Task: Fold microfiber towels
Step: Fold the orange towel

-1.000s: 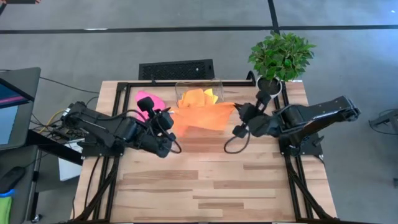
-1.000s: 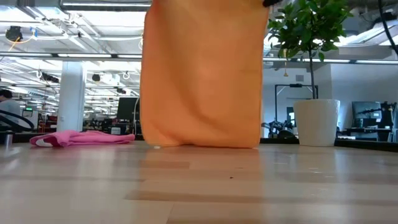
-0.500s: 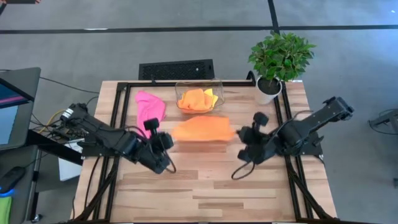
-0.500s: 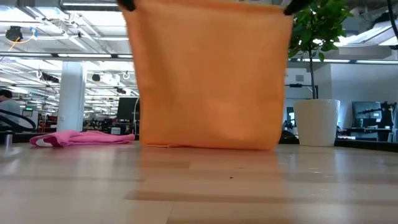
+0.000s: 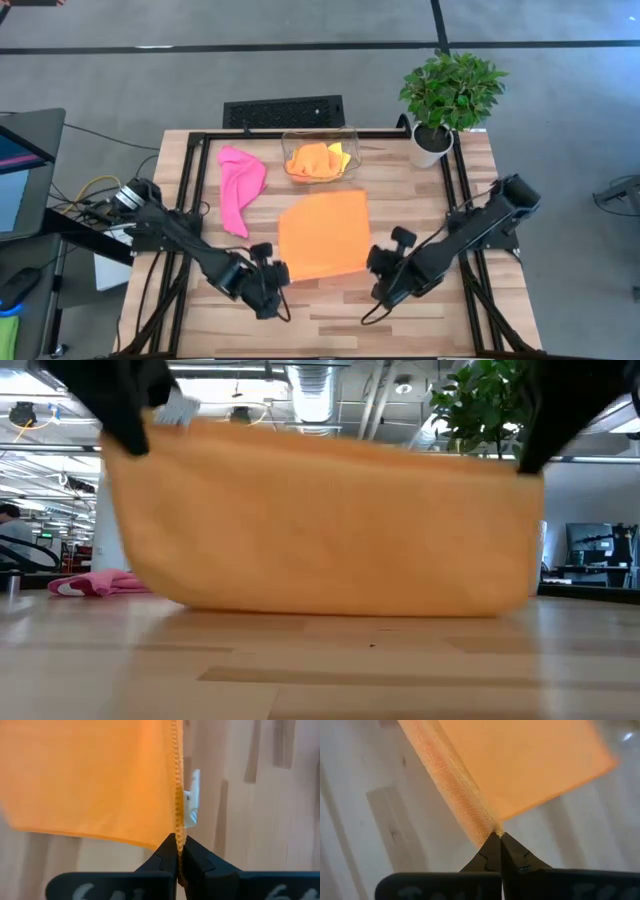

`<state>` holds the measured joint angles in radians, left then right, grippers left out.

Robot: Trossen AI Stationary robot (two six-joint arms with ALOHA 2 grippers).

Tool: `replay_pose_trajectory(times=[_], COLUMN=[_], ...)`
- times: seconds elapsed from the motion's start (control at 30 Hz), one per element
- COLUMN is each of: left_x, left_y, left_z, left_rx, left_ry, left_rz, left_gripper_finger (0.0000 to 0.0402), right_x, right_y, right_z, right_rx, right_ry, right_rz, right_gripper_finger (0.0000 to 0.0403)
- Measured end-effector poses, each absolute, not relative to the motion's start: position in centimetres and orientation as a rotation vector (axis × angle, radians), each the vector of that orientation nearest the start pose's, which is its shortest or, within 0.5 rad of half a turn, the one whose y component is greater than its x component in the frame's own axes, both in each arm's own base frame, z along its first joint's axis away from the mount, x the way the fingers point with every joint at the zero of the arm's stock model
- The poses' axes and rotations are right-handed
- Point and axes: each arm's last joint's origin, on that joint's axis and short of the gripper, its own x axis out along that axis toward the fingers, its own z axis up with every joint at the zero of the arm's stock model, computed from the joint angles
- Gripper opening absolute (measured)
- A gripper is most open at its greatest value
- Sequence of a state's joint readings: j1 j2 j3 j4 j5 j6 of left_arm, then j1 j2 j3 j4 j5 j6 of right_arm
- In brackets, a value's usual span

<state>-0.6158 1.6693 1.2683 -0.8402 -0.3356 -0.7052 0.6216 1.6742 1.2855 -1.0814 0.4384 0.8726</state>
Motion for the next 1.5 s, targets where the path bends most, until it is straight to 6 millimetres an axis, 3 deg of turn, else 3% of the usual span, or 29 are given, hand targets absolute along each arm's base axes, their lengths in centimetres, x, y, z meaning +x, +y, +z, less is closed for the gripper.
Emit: replay_pose_trajectory(times=[0.27,0.47,0.7,1.1,1.5], left_x=[28.0,28.4,29.2,30.5,32.0], left_y=[-19.4,-19.3,-17.3,-10.8,-5.6], left_z=[19.2,18.2,18.2,18.4,18.5], left_rx=[-0.095,-0.085,-0.030,-0.013,0.002], left_ry=[1.284,1.297,1.244,1.260,1.258], left_rz=[0.137,0.172,0.323,0.659,0.781], left_gripper_finger=[0.0000,0.0000,0.0000,0.0000,0.0000], right_x=[29.3,30.3,30.4,32.3,33.2], right_y=[19.1,18.4,14.8,7.2,1.1], right_z=[18.5,17.6,18.2,18.4,18.6], right_rx=[0.097,0.111,0.008,-0.148,-0.229], right_ry=[1.301,1.323,1.345,1.282,1.310], right_rz=[-0.127,-0.097,-0.314,-0.658,-0.777], right_gripper_finger=[0.0007,0.0007,0.0008,0.0011,0.0012])
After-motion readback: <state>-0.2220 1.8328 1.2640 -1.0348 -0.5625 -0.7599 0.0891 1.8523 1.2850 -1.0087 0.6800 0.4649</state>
